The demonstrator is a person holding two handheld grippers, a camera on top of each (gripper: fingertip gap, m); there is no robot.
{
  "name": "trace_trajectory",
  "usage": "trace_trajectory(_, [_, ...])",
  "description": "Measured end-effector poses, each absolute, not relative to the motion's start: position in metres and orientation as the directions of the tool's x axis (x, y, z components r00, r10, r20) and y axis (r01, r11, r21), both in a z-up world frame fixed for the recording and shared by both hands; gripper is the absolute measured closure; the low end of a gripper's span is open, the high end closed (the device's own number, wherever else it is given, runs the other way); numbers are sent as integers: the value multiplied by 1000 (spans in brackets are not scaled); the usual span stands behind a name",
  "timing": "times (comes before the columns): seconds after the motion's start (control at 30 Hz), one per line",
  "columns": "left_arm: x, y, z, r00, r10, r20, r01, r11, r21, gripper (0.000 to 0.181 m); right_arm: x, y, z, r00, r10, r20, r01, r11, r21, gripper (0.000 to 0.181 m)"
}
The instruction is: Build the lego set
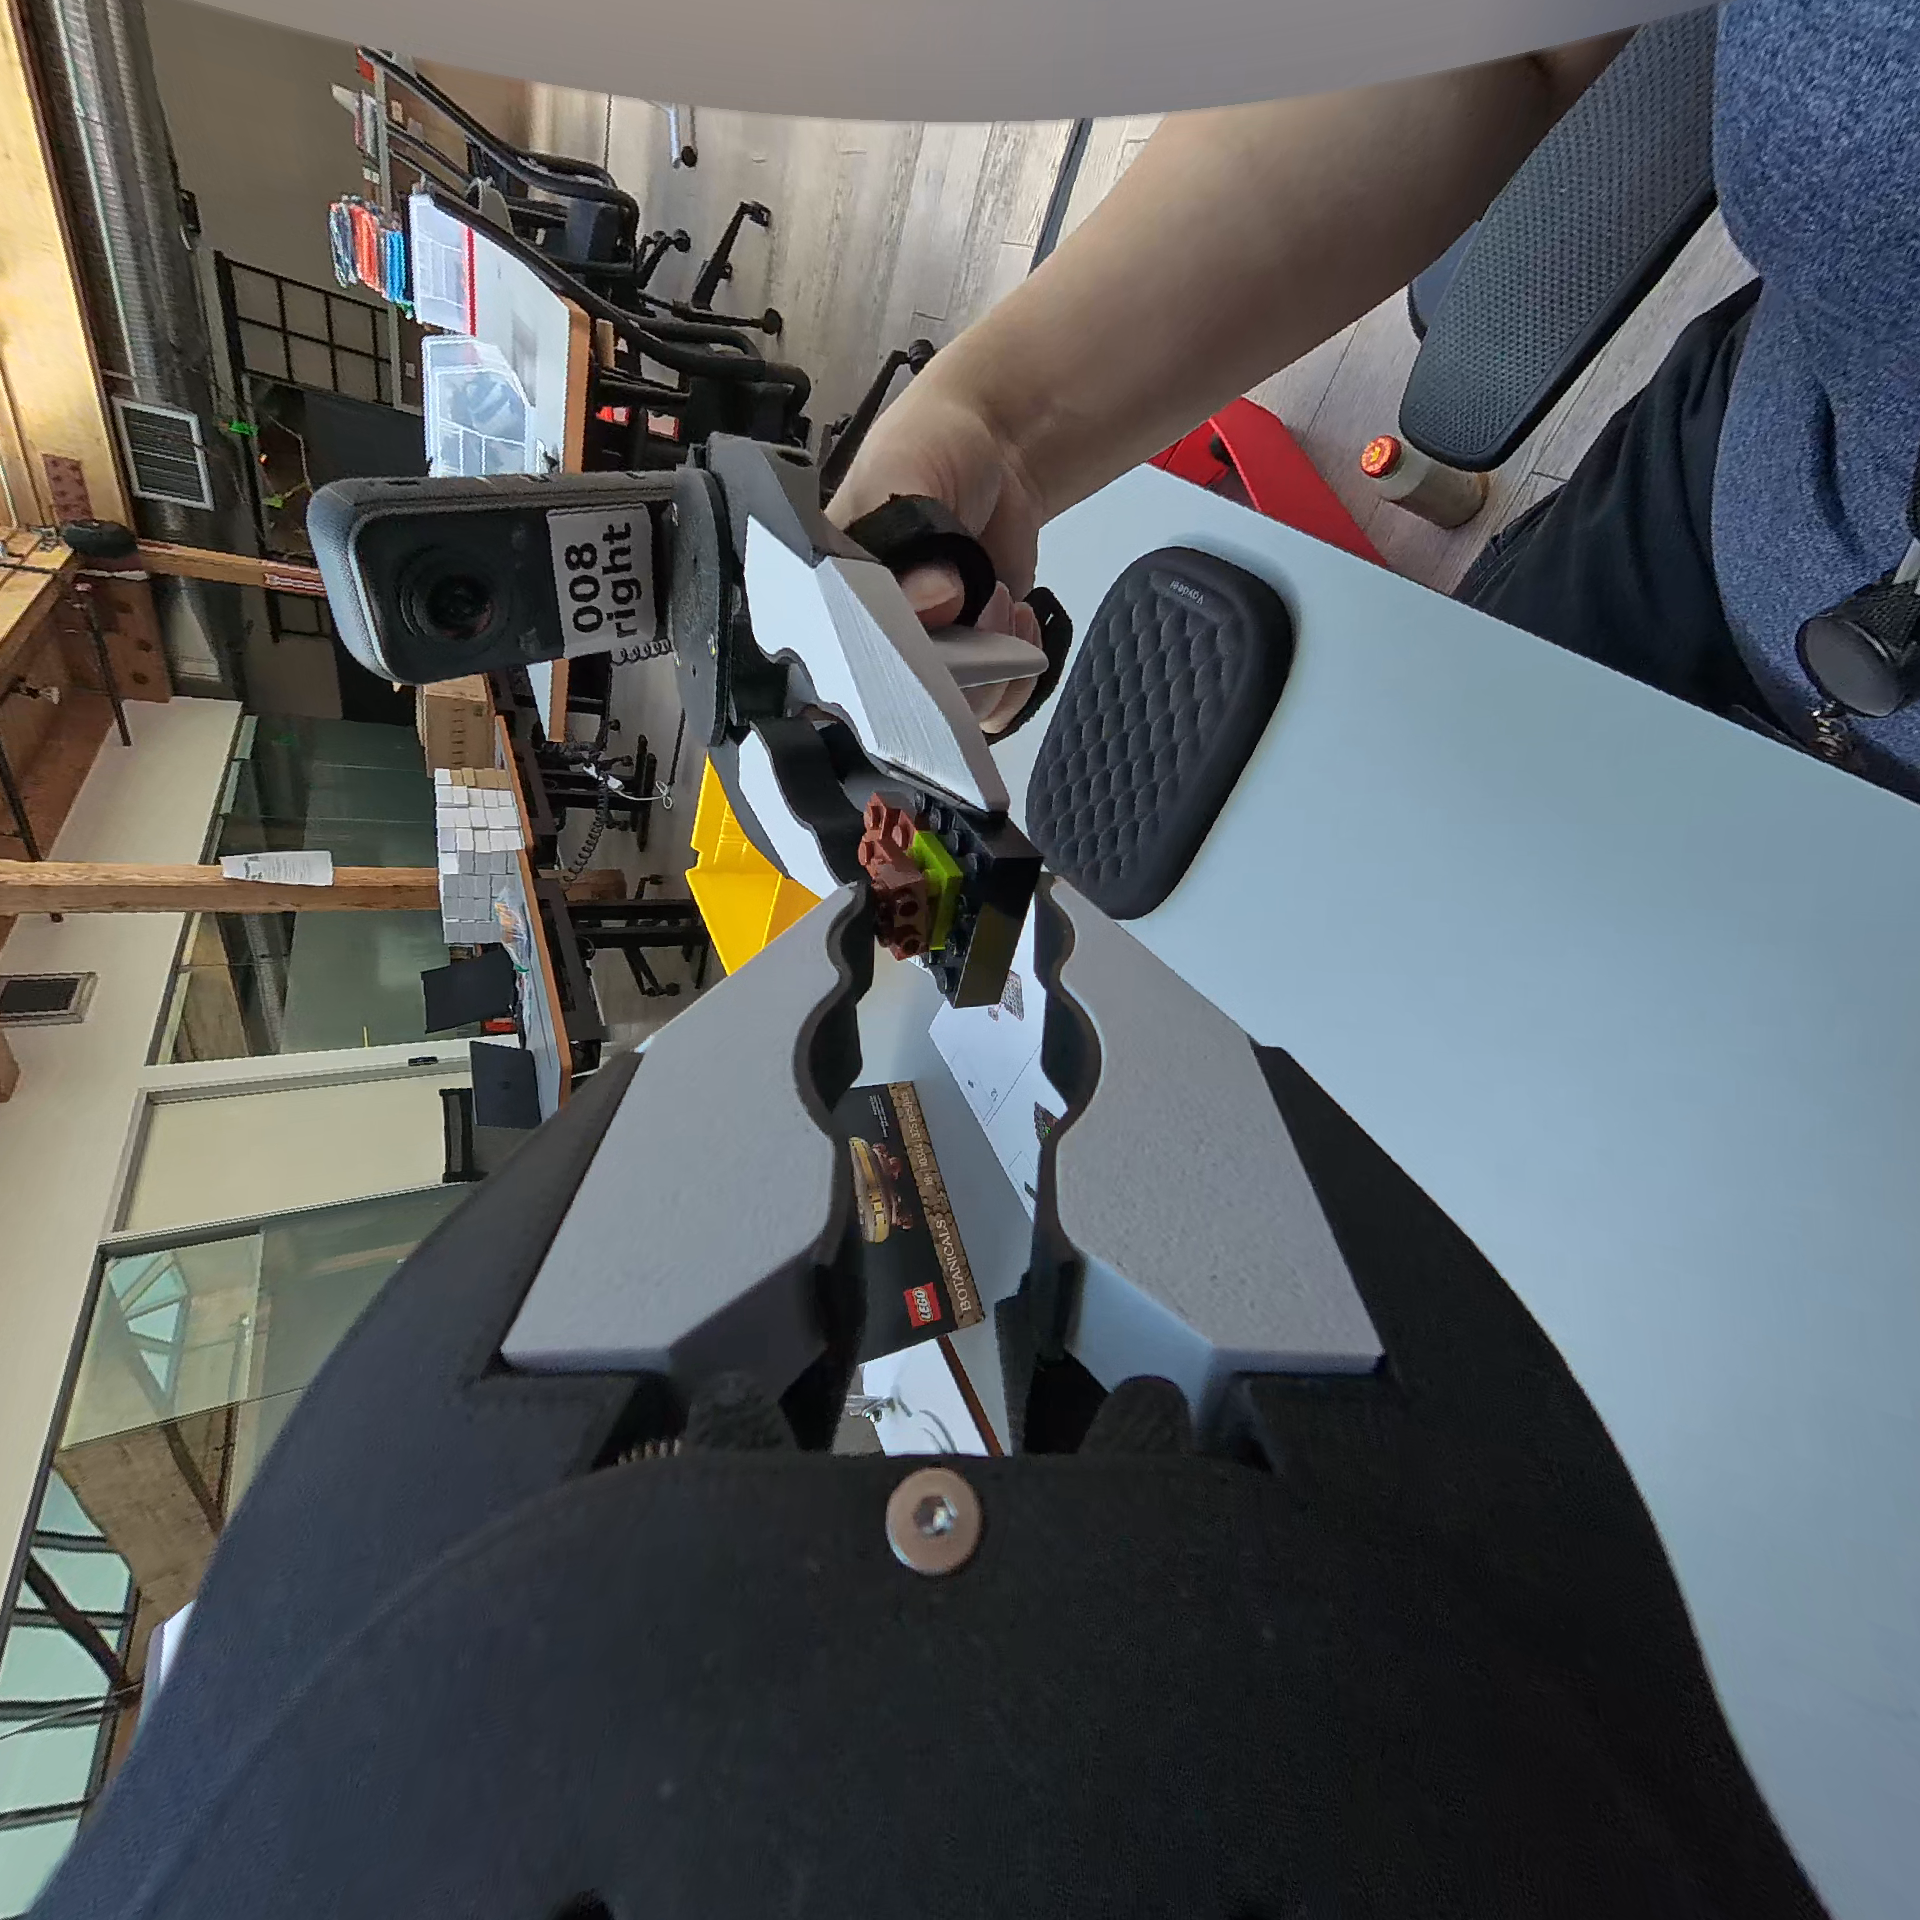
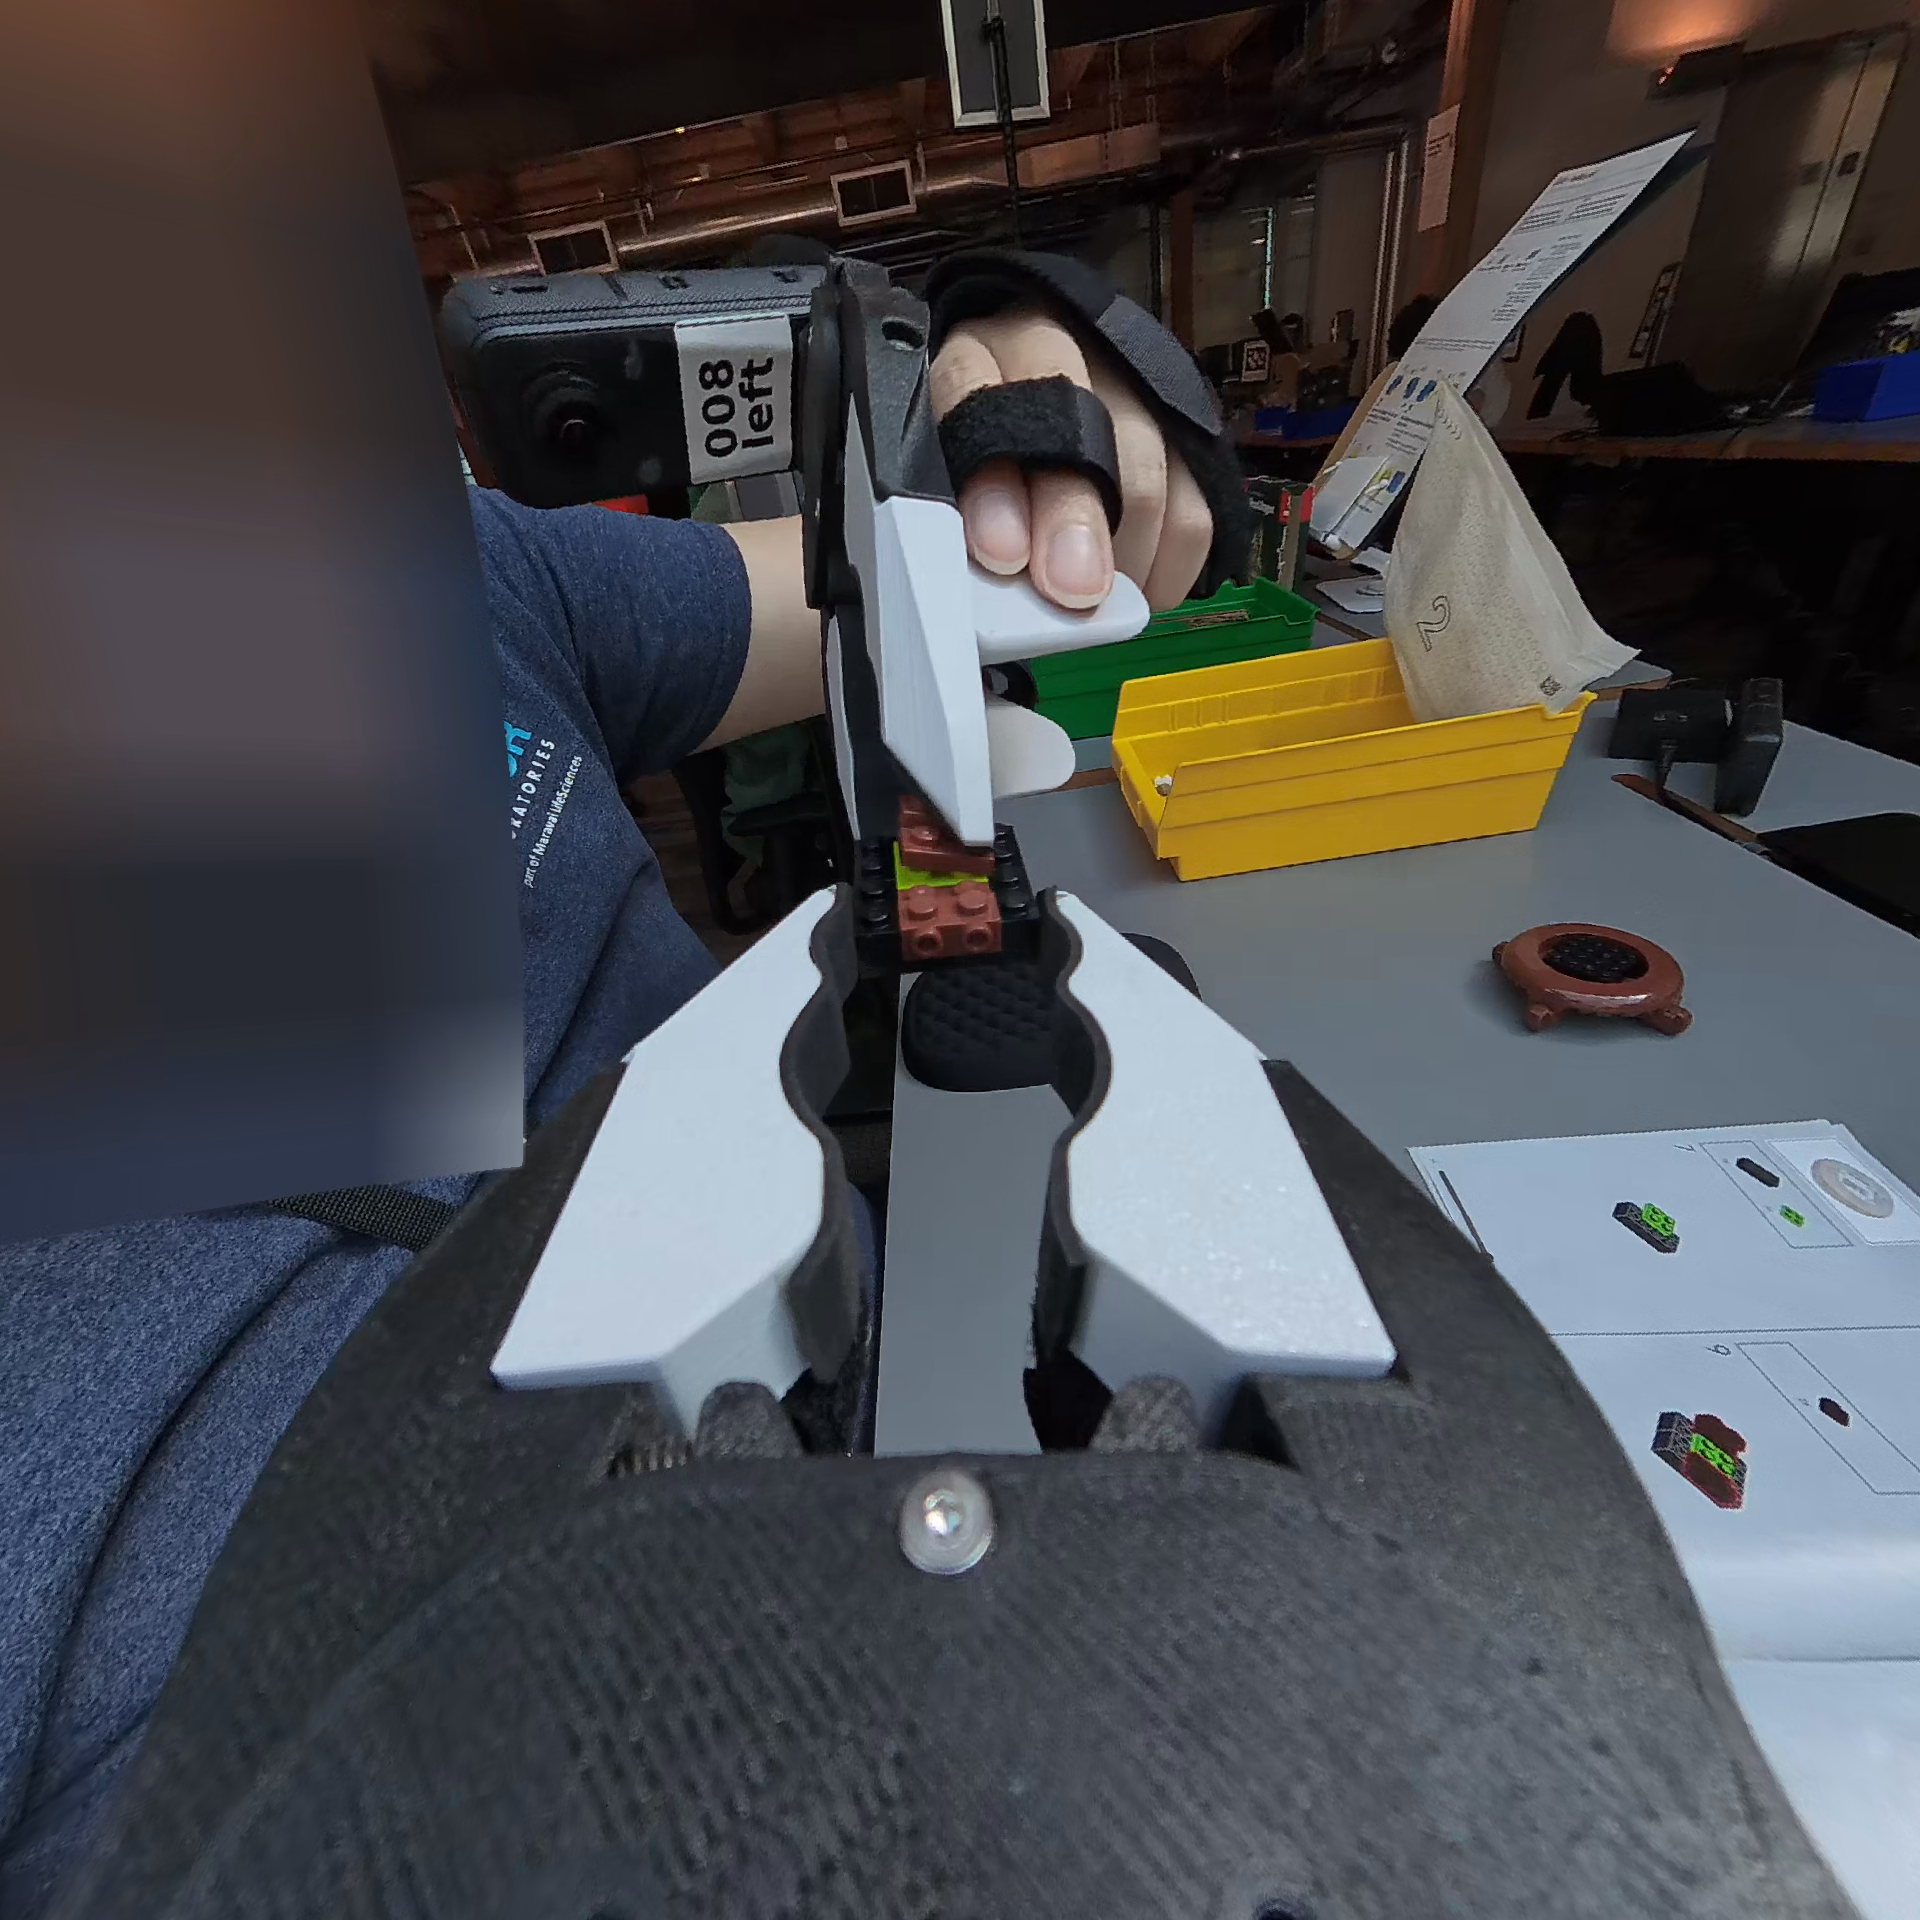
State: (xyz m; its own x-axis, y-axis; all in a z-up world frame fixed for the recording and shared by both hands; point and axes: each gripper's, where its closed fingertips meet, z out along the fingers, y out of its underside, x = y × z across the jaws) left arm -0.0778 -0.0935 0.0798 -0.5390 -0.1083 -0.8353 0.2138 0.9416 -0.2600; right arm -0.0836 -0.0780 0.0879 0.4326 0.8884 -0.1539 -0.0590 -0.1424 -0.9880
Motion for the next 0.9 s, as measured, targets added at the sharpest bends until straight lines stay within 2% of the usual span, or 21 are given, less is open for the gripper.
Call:
trace_trajectory(0.17, [-78,-94,76,-542,-107,-833,209,944,-257,149,-87,-77,86,423,892,-157,-54,-148,-988,148])
trace_trajectory(0.9, [-79,-93,79,-509,-117,-853,222,939,-261,154,-86,-76,86,412,895,-169,-72,-152,-986,148])
